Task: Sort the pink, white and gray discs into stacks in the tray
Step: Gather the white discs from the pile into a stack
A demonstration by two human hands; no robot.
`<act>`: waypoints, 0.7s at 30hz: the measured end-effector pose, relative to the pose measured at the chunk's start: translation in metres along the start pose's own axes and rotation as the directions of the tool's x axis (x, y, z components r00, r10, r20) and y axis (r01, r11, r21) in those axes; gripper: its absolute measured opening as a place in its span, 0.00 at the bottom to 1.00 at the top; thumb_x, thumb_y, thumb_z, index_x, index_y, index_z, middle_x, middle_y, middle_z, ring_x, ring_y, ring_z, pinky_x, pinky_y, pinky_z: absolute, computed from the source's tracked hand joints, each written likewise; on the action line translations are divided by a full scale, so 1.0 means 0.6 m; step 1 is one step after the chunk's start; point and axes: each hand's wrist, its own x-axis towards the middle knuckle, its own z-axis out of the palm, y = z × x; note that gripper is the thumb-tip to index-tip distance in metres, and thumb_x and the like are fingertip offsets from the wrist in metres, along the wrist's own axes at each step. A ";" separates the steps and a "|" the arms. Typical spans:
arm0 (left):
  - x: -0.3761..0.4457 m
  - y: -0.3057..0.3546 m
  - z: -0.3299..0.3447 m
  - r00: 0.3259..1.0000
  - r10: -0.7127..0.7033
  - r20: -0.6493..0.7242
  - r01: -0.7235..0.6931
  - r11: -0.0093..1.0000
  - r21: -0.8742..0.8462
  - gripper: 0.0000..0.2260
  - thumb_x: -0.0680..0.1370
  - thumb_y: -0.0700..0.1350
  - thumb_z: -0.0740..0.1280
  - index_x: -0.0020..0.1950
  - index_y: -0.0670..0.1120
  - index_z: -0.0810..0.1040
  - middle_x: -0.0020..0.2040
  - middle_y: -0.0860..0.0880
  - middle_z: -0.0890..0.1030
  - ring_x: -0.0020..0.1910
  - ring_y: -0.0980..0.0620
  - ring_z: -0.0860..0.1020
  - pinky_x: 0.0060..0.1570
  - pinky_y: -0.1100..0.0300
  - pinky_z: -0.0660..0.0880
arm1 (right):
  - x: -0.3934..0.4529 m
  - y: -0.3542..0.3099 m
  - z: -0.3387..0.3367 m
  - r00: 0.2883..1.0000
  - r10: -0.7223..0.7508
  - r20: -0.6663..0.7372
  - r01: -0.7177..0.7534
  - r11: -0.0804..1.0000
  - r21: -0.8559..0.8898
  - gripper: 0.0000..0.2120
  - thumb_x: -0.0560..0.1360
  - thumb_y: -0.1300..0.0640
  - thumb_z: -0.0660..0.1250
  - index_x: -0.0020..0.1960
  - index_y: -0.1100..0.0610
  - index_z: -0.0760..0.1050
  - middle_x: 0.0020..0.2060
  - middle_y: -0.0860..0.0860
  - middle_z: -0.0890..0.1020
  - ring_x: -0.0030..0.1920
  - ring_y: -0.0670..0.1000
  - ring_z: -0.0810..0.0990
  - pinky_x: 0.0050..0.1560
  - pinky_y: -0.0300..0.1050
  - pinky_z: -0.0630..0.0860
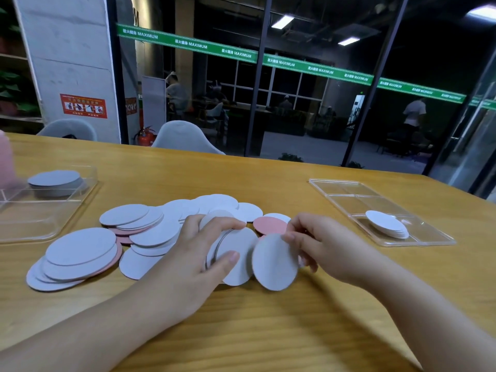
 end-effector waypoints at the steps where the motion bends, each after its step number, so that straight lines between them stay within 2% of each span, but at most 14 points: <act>1: 0.001 0.000 0.000 1.000 0.002 0.002 -0.002 1.000 -0.004 0.20 0.66 0.68 0.55 0.58 0.76 0.60 0.56 0.69 0.60 0.50 0.59 0.73 0.51 0.74 0.69 | 0.002 -0.003 0.008 1.000 -0.007 -0.004 0.007 0.997 0.077 0.08 0.80 0.56 0.59 0.42 0.55 0.70 0.29 0.51 0.77 0.27 0.45 0.74 0.31 0.35 0.73; 4: 0.001 0.000 -0.001 1.000 0.017 -0.001 -0.017 1.000 -0.021 0.23 0.63 0.70 0.54 0.59 0.75 0.60 0.56 0.68 0.61 0.54 0.68 0.68 0.48 0.80 0.64 | 0.005 -0.010 0.031 0.999 -0.049 -0.003 0.049 0.969 0.240 0.07 0.80 0.59 0.58 0.43 0.57 0.69 0.32 0.53 0.78 0.31 0.46 0.78 0.36 0.39 0.78; 7: 0.002 -0.002 0.000 1.000 0.018 0.001 -0.018 1.000 -0.012 0.20 0.68 0.63 0.58 0.59 0.74 0.60 0.58 0.65 0.62 0.54 0.68 0.68 0.47 0.83 0.61 | 0.009 -0.003 0.044 0.995 -0.103 0.003 0.098 0.954 0.283 0.06 0.79 0.62 0.60 0.44 0.57 0.71 0.35 0.50 0.79 0.34 0.45 0.80 0.39 0.38 0.78; 10: 0.002 -0.005 0.000 1.000 0.021 -0.010 -0.021 1.000 0.000 0.19 0.69 0.59 0.58 0.59 0.74 0.60 0.58 0.65 0.62 0.54 0.68 0.67 0.48 0.82 0.61 | 0.026 0.027 0.038 0.982 -0.073 -0.174 0.094 0.989 0.118 0.06 0.78 0.59 0.63 0.42 0.51 0.74 0.35 0.44 0.78 0.35 0.42 0.77 0.39 0.34 0.74; 13: 0.002 -0.003 0.001 1.000 0.020 -0.006 -0.020 1.000 -0.007 0.19 0.69 0.59 0.58 0.58 0.73 0.61 0.58 0.65 0.62 0.54 0.69 0.66 0.47 0.81 0.62 | 0.053 0.074 0.030 0.939 0.007 -0.345 -0.026 0.998 -0.051 0.05 0.78 0.57 0.61 0.49 0.49 0.74 0.43 0.42 0.77 0.42 0.42 0.74 0.38 0.30 0.67; 16: 0.001 -0.003 -0.001 1.000 0.010 -0.001 -0.010 1.000 -0.008 0.19 0.69 0.59 0.58 0.58 0.74 0.61 0.58 0.65 0.62 0.54 0.68 0.67 0.48 0.80 0.63 | 0.081 0.107 0.030 0.909 0.128 -0.397 -0.160 0.986 -0.048 0.10 0.79 0.56 0.60 0.59 0.54 0.74 0.52 0.46 0.77 0.47 0.45 0.72 0.44 0.36 0.65; 21: 0.001 -0.007 -0.003 1.000 -0.006 0.007 0.006 1.000 -0.014 0.19 0.69 0.60 0.58 0.58 0.75 0.61 0.59 0.64 0.62 0.53 0.66 0.69 0.49 0.79 0.63 | 0.113 0.120 0.028 0.907 0.162 -0.389 -0.178 0.984 -0.006 0.12 0.77 0.54 0.64 0.59 0.55 0.76 0.54 0.49 0.78 0.48 0.46 0.74 0.47 0.39 0.67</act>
